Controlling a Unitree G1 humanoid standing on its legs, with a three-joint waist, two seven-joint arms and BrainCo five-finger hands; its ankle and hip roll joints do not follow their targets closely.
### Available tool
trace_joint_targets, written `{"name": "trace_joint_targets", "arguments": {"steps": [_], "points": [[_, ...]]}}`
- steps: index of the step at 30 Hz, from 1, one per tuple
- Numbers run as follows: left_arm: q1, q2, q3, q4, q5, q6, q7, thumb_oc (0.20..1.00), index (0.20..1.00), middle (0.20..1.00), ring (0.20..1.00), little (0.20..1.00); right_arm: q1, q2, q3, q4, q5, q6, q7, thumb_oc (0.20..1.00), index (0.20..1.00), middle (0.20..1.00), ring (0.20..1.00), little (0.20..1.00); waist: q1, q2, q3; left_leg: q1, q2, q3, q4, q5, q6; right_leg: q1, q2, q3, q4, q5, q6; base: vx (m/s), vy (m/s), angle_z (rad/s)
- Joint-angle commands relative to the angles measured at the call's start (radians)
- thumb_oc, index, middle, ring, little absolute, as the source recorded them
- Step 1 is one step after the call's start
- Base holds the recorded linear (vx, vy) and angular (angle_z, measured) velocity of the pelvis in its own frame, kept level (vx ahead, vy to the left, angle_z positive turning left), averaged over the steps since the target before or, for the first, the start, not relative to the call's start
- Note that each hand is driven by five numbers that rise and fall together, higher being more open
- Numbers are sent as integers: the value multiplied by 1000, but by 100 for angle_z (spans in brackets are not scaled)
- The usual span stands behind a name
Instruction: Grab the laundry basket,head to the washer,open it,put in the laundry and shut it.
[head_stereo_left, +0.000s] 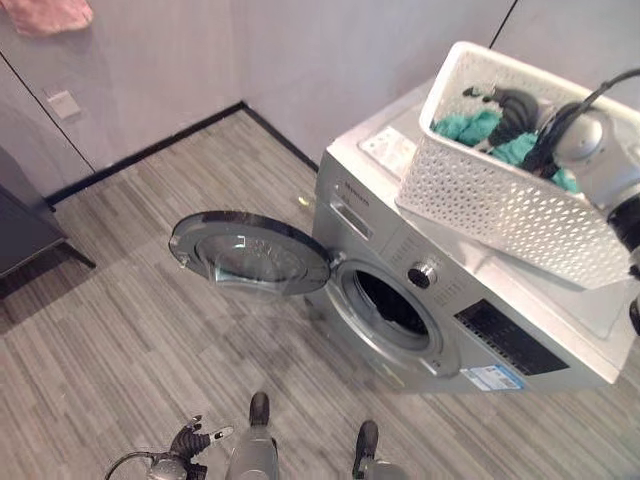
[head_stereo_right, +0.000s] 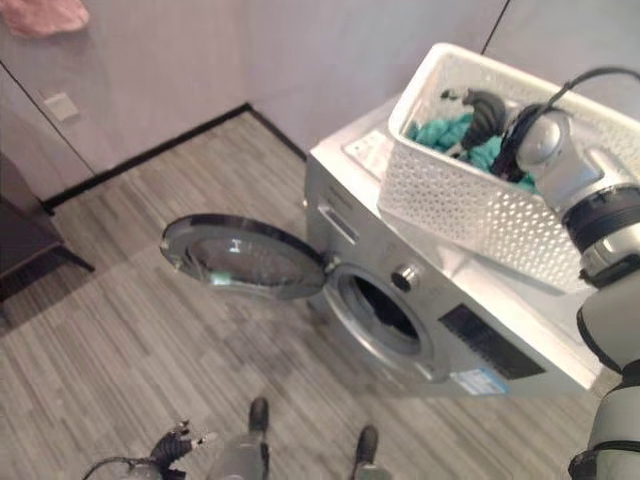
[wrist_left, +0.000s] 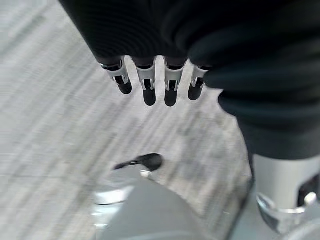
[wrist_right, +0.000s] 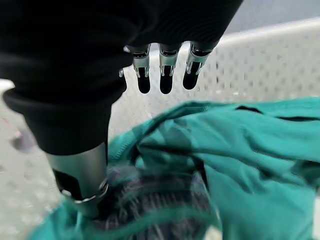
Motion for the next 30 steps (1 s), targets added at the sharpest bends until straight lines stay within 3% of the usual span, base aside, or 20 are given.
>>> {"name": "trace_joint_targets", "arguments": {"steps": [1, 9, 12, 13, 14, 19, 25, 30], "points": [[-9, 44, -15, 0, -33, -28, 22, 1000, 1000, 1000, 1000, 1000, -101, -34, 53, -8, -17, -2, 16, 1000, 1000, 1000, 1000, 1000, 18, -38, 33, -44, 43, -16, 18, -4, -29, 20, -42, -10, 100, -132, 13, 10, -32, 0], [1, 49, -3, -15, -40, -30, 19, 1000, 1000, 1000, 1000, 1000, -87, -72, 134, -88, -25, -2, 91, 1000, 1000, 1000, 1000, 1000, 31, -45, 49, -52, 49, -41, -4, 12, -35, 17, -31, -33, 104, -136, 12, 19, -41, 11], [-7, 59, -8, -44, -45, -31, 11, 1000, 1000, 1000, 1000, 1000, -98, -125, 273, -171, -27, 25, 223, 1000, 1000, 1000, 1000, 1000, 53, -60, 59, -56, 47, -60, -14, 18, -40, 30, -23, -54, 91, -139, 14, 53, -71, 14], [-3, 59, -10, -52, -44, -31, 10, 1000, 1000, 1000, 1000, 1000, -98, -144, 292, -201, -12, 27, 240, 435, 435, 435, 435, 435, 54, -63, 58, -55, 48, -61, -18, 18, -41, 33, -23, -59, 87, -139, 15, 44, -61, 13], [-4, 61, -10, -59, -46, -32, 7, 1000, 1000, 1000, 1000, 1000, -98, -151, 302, -168, 3, 29, 246, 200, 200, 200, 200, 200, 61, -68, 57, -53, 46, -64, -23, 20, -42, 38, -22, -67, 85, -139, 16, 40, -59, 23], [-6, 58, -16, -54, -47, -29, 15, 1000, 1000, 1000, 1000, 1000, -108, -177, 285, -121, -21, 24, 209, 200, 200, 200, 200, 200, 66, -70, 51, -45, 42, -69, -36, 22, -43, 50, -21, -76, 78, -140, 17, 25, -28, 8], [-27, 56, -8, -12, -47, -14, 38, 1000, 1000, 1000, 1000, 1000, -124, -119, 89, 70, -80, 26, 42, 200, 200, 200, 200, 200, 47, -70, 32, -28, 46, -71, -22, 2, -34, 55, -17, -67, 83, -147, 13, -1, -8, -1], [-39, 68, -11, 19, -30, -11, 43, 1000, 1000, 1000, 1000, 1000, -186, -101, 6, 238, -69, 14, -62, 200, 200, 200, 200, 200, 35, -79, 12, -23, 51, -78, -10, -13, -32, 65, -7, -61, 81, -150, 11, 0, -33, -1]]}}
